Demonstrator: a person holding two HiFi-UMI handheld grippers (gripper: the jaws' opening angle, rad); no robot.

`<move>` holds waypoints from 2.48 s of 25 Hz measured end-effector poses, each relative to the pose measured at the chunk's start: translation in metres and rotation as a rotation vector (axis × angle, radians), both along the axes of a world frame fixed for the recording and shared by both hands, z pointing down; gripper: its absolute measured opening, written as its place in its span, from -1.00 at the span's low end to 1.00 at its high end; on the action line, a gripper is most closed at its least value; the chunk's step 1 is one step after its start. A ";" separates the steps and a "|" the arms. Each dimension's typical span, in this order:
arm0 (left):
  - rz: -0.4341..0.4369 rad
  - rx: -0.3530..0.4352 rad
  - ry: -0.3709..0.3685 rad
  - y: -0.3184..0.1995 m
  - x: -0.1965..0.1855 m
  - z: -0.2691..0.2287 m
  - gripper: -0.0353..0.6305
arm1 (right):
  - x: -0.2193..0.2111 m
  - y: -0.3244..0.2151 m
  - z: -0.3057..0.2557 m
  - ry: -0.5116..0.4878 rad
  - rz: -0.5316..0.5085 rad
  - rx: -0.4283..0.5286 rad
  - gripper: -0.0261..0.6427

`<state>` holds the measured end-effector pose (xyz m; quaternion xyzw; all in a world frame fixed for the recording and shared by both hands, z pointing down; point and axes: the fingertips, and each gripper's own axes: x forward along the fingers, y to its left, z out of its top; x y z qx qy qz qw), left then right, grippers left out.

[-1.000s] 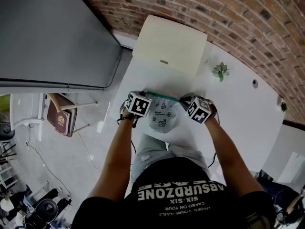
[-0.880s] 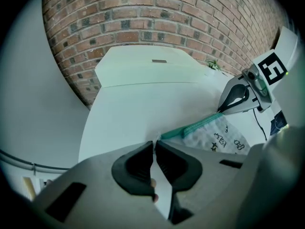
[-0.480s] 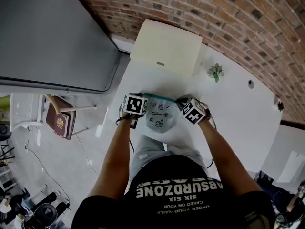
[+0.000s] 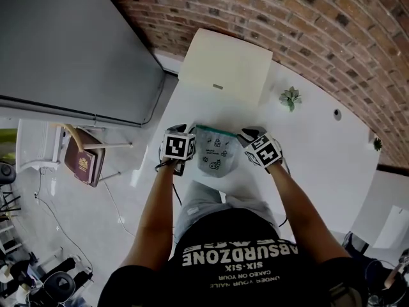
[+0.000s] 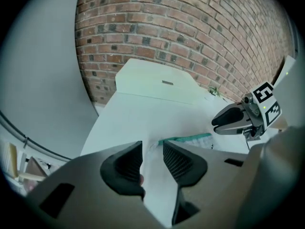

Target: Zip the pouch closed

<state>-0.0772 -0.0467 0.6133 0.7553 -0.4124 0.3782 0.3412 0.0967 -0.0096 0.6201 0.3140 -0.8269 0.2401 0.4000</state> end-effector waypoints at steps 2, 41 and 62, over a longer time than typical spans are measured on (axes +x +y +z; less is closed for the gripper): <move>-0.027 0.032 0.024 0.000 0.000 -0.010 -0.54 | -0.002 -0.001 -0.011 -0.035 0.034 0.024 -0.65; -0.111 0.444 0.141 0.067 0.065 -0.175 -0.88 | -0.041 0.042 -0.176 -0.353 0.149 0.315 -0.93; -0.094 0.419 0.129 0.094 0.077 -0.172 -0.88 | -0.035 0.056 -0.165 -0.322 0.120 0.295 -0.93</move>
